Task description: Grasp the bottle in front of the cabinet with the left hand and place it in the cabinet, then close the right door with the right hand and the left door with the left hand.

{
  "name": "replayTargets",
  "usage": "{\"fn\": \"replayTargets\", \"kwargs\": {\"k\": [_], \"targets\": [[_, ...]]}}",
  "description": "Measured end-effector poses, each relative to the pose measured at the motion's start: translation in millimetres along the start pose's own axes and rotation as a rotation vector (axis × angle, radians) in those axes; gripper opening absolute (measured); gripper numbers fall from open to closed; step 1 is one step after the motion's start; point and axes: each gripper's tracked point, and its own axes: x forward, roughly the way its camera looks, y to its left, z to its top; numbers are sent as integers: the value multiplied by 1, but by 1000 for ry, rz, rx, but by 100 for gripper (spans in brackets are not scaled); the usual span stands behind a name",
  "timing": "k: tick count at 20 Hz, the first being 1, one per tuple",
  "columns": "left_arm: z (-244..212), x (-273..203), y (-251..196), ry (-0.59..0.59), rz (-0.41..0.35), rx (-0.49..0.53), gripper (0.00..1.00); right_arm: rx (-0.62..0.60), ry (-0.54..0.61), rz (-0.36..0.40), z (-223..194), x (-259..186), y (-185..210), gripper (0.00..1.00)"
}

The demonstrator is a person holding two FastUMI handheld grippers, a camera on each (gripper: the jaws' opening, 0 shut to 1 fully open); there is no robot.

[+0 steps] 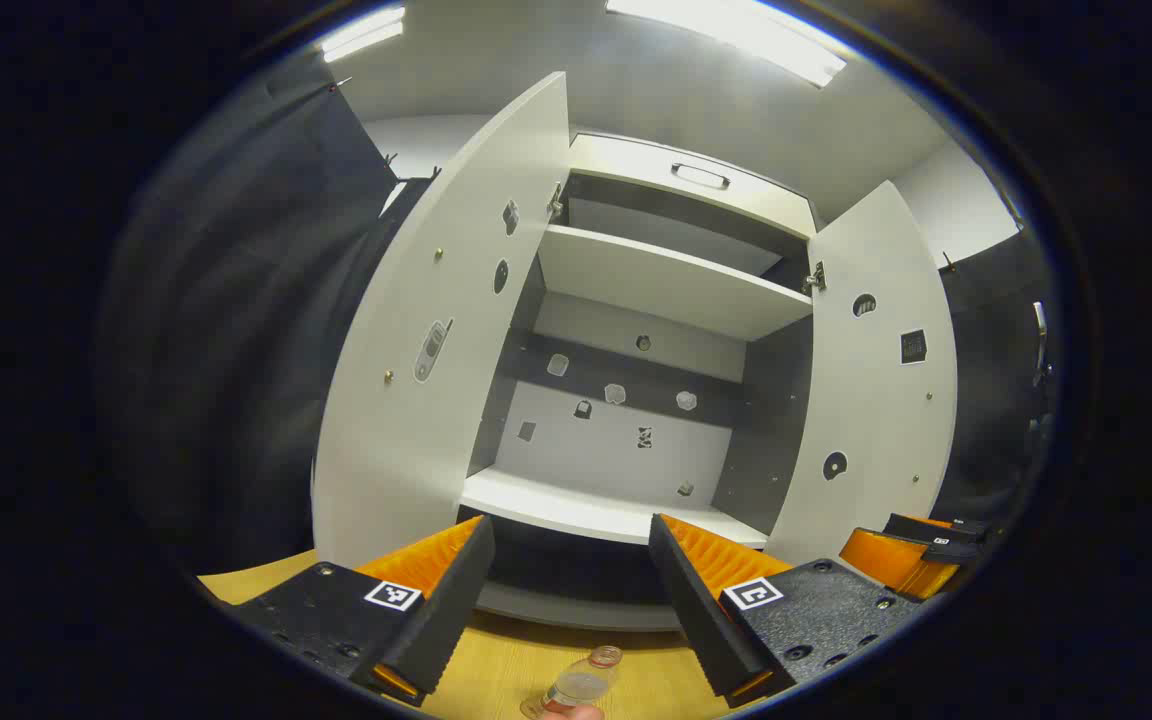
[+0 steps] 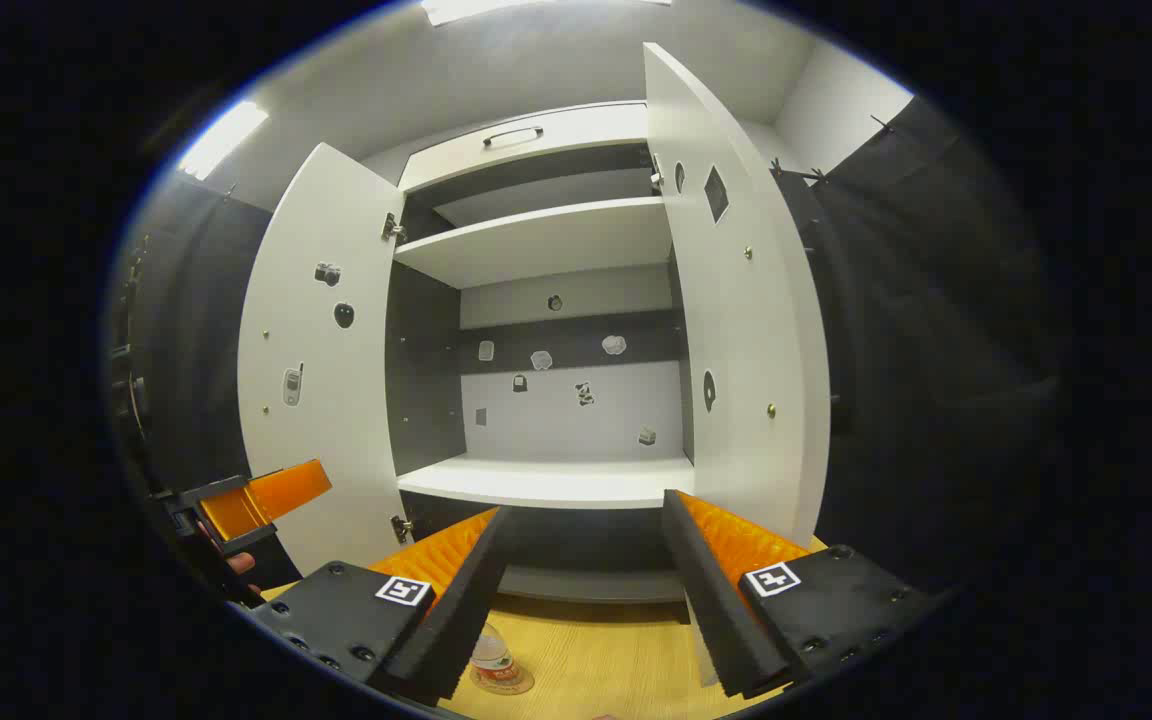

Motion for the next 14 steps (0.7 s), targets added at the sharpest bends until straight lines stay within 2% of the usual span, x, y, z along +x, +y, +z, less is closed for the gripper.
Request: {"fn": "replayTargets", "kwargs": {"k": [1, 3, 14], "targets": [[-2, 7, 0, 13, -18, 1, 95, 6, 19, -22, -6, 7, 0, 98], [1, 16, 1, -1, -46, 7, 95, 37, 29, -21, -11, 16, 9, 98], [-13, 34, -7, 4, -95, 7, 94, 71, 20, -62, -18, 24, 3, 98]]}}
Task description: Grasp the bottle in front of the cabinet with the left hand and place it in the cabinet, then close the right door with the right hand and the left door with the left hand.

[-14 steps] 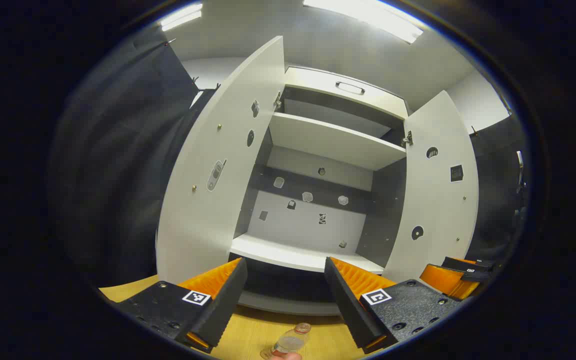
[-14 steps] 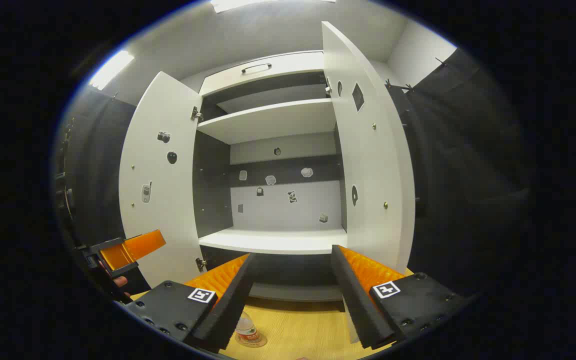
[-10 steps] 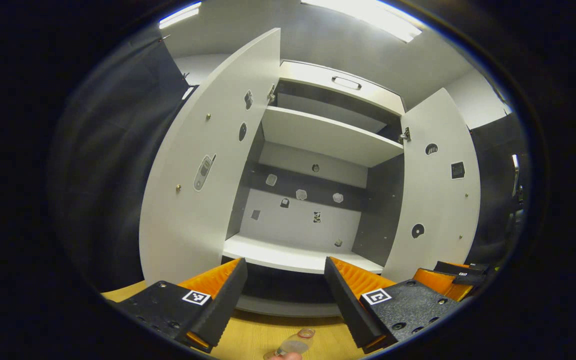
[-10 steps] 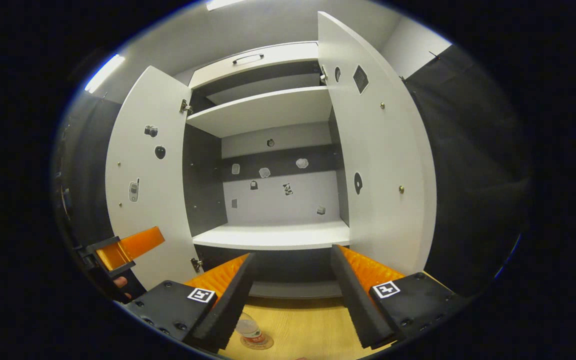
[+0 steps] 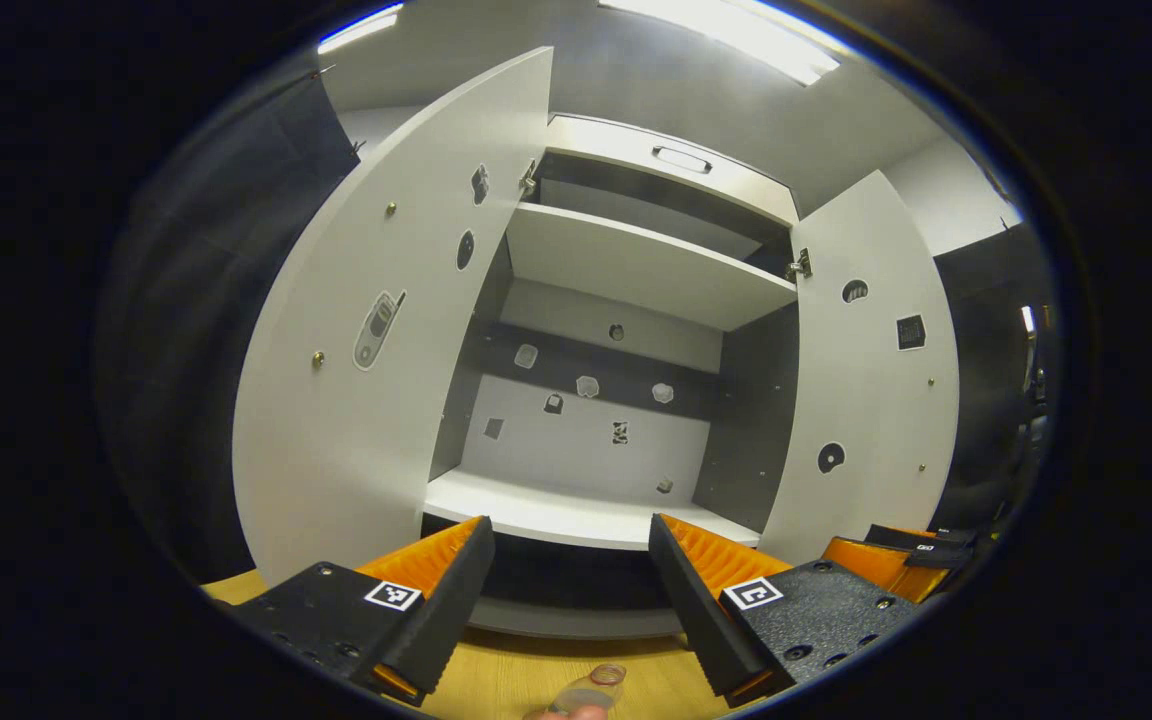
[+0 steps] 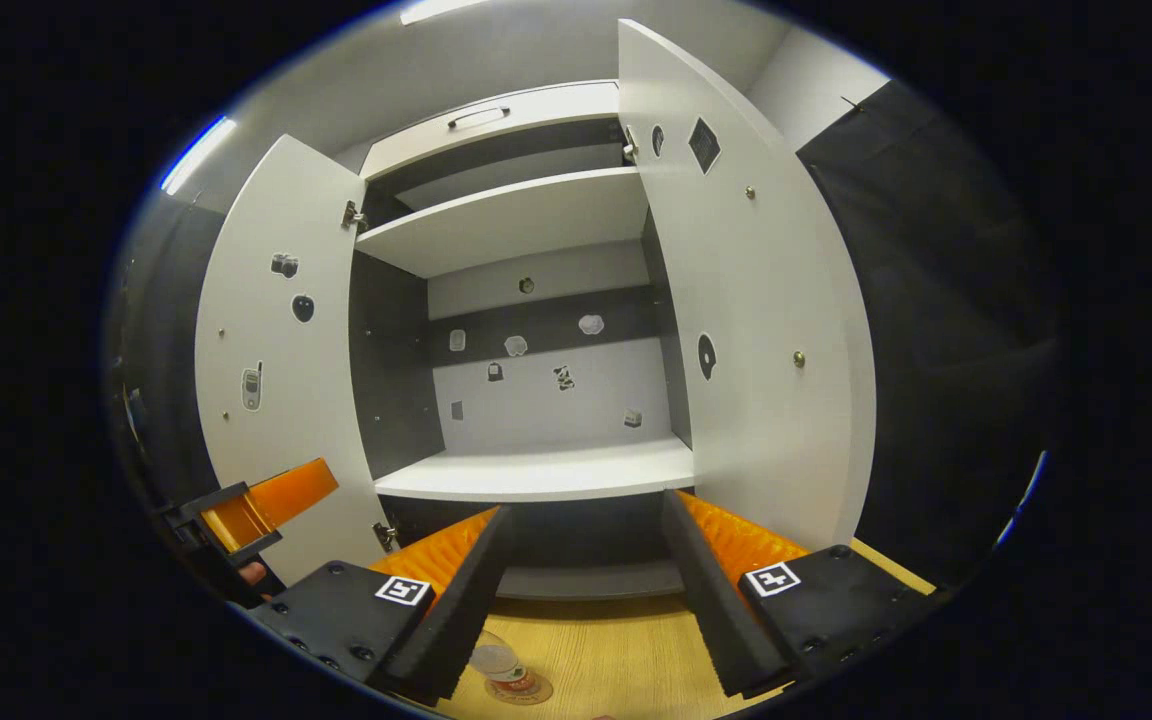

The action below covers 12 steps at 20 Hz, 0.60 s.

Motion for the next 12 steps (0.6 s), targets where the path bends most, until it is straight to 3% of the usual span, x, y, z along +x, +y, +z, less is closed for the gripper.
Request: {"fn": "replayTargets", "kwargs": {"k": [12], "targets": [[-8, -10, 14, 23, 31, -9, 95, -4, 7, 1, -6, -2, 5, 98]]}}
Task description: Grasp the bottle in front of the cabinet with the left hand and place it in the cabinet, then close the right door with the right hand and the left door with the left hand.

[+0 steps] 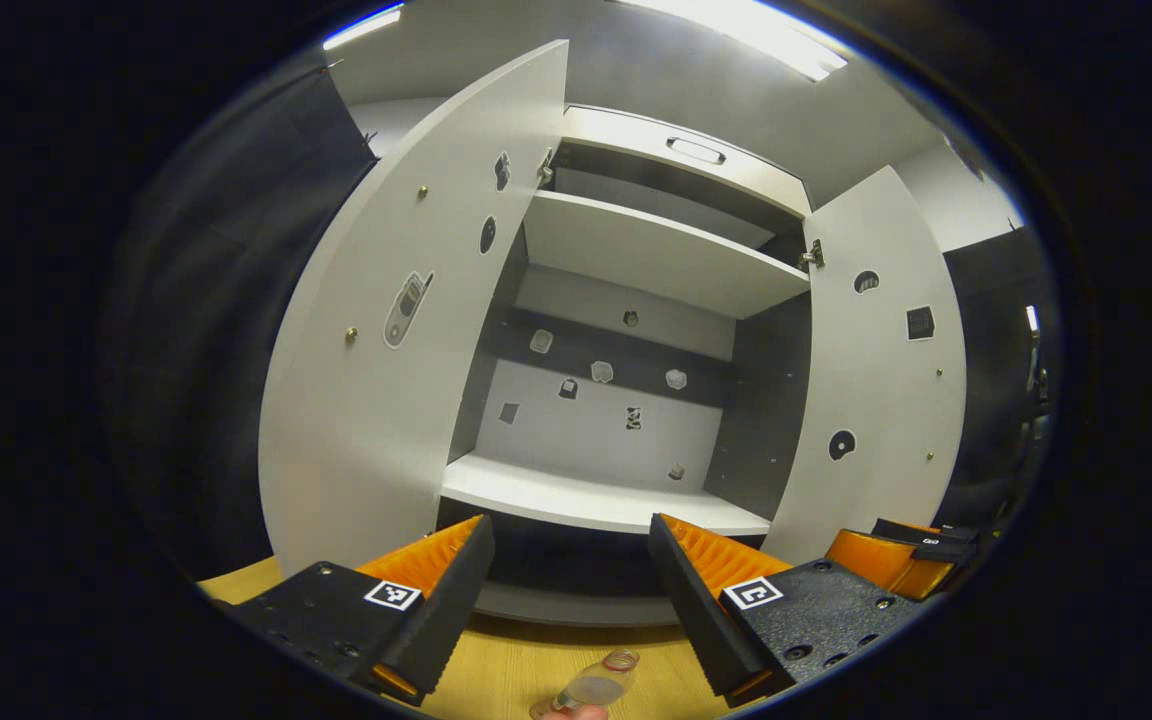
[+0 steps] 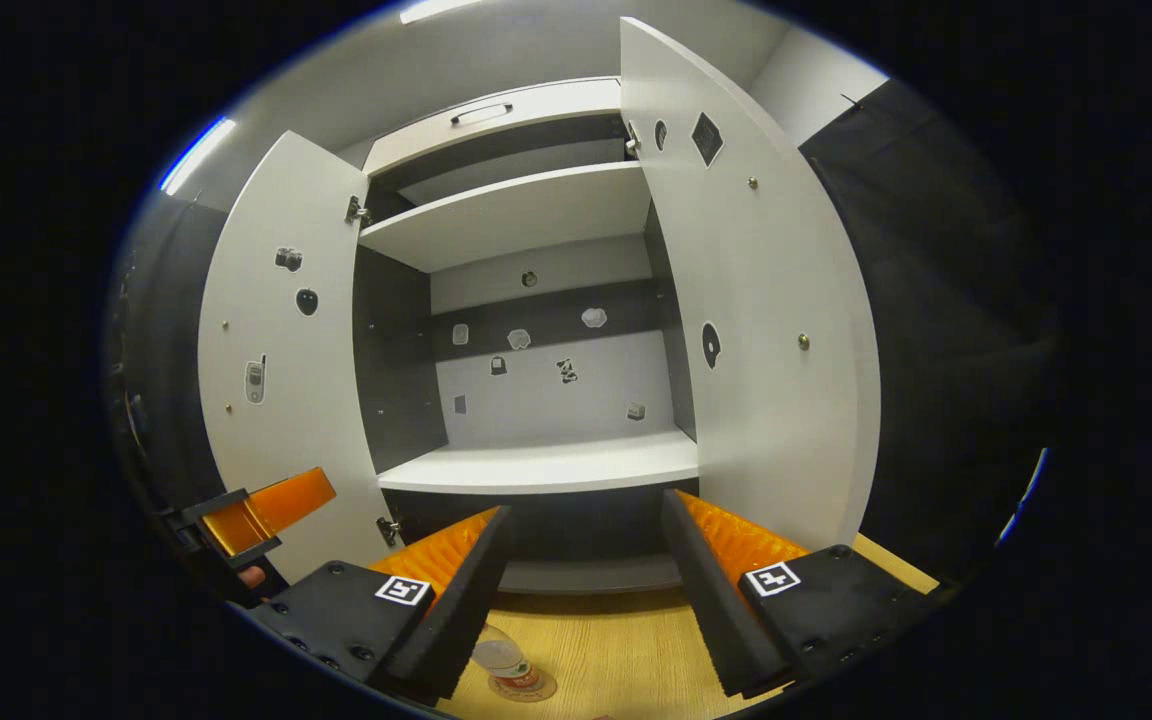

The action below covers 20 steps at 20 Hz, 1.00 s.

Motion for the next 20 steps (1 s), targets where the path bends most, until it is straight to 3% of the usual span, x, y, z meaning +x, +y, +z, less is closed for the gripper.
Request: {"fn": "replayTargets", "kwargs": {"k": [4, 9, 14, 20], "targets": [[-28, 6, -16, 34, -59, -4, 95, -11, -2, 0, 2, -2, 1, 98], [-118, 4, -49, 179, -172, -3, 95, -26, 12, -4, 1, -6, 2, 98], [-210, -1, -45, 284, -175, 108, 95, -38, 35, -23, -4, -9, -6, 98], [-292, -13, -30, 409, -159, 133, 95, -43, 58, -26, -9, -12, -10, 98]]}}
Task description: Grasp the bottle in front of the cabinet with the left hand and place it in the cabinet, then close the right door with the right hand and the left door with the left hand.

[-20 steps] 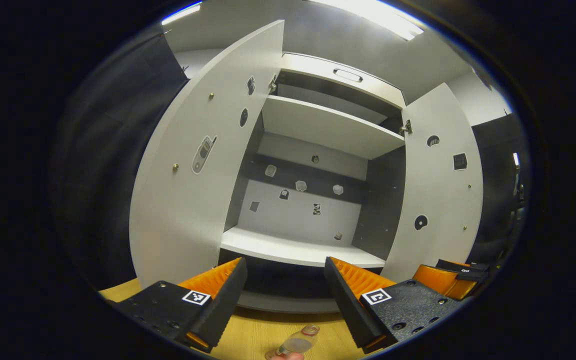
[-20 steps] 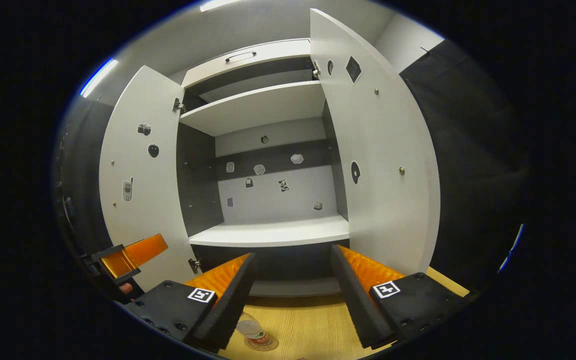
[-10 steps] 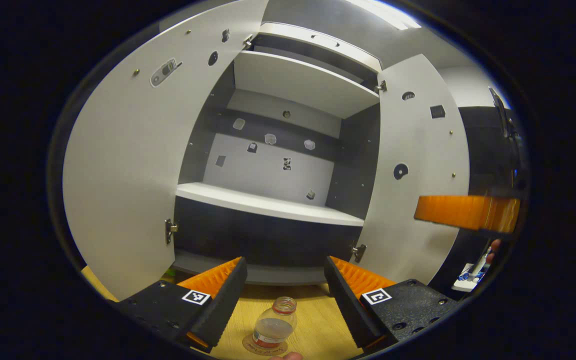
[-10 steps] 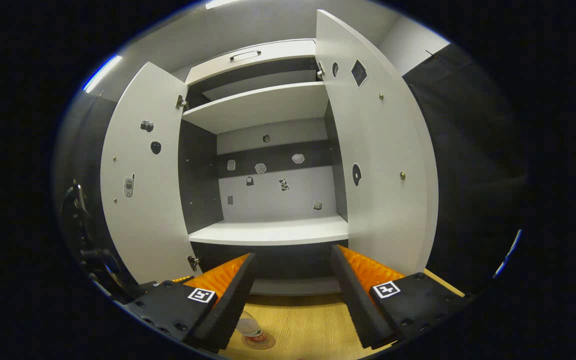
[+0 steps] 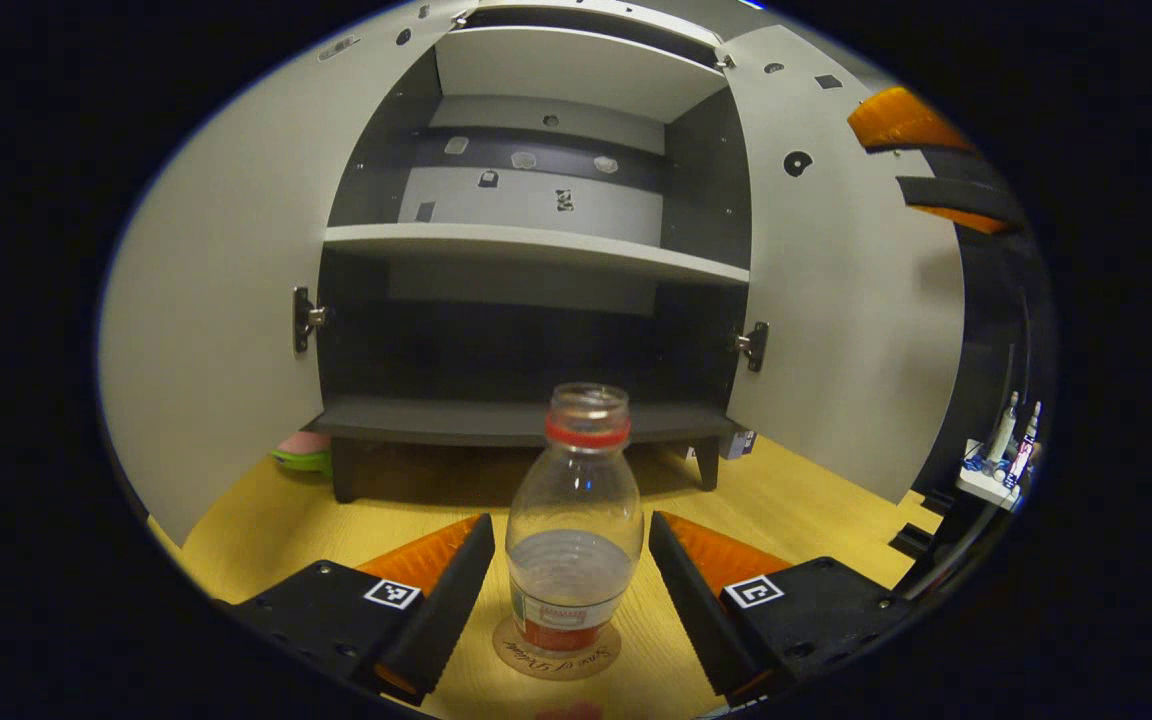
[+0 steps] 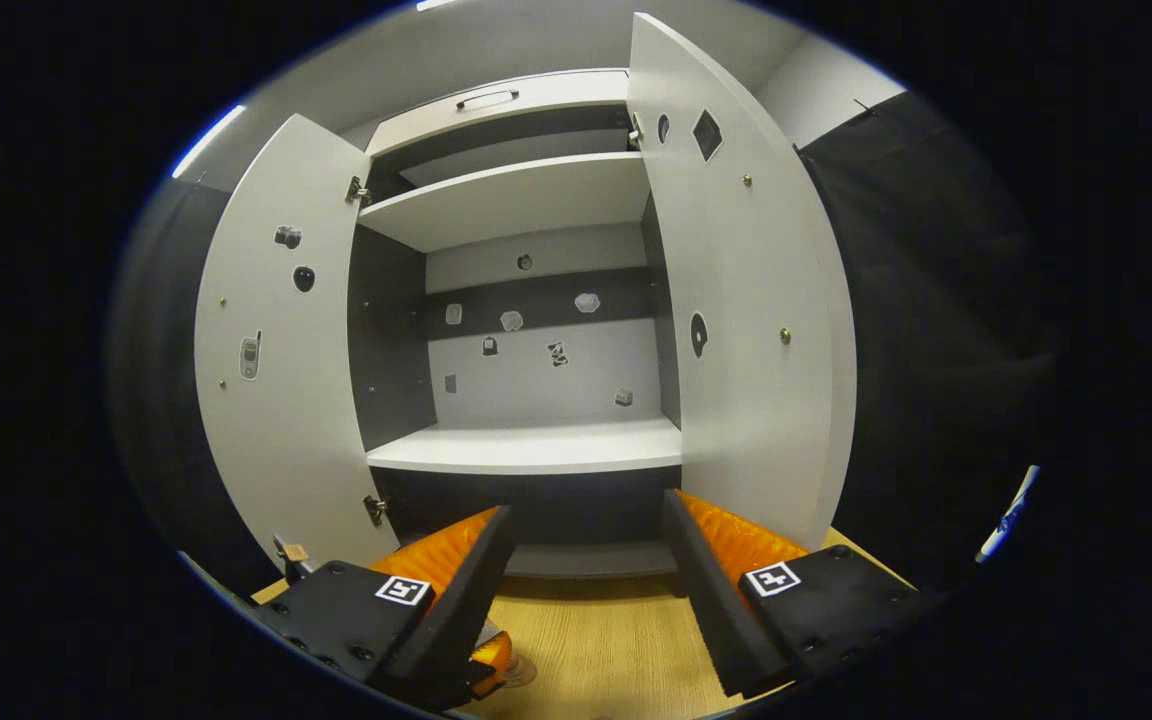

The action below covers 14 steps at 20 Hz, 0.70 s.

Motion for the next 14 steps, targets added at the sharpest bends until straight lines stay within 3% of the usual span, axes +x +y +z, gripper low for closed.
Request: {"fn": "replayTargets", "kwargs": {"k": [3, 6, 7, 8, 11, 14], "targets": [[-30, 1, 7, 53, 15, -14, 95, -2, 9, 5, -2, 0, -1, 98], [-30, -4, 4, 46, -11, -41, 94, -1, 14, 11, -4, 0, -1, 98], [-23, -9, 3, 30, -7, -48, 90, 4, 15, 15, -4, 0, -1, 98], [-19, -10, 3, 25, -15, -53, 77, 10, 16, 18, -5, 0, 0, 98], [21, -21, 0, -9, -32, -66, 74, 23, 21, 23, -7, 0, 0, 98], [90, -35, 5, -74, -10, -66, 74, 31, 16, 27, -7, -1, 0, 98]]}}
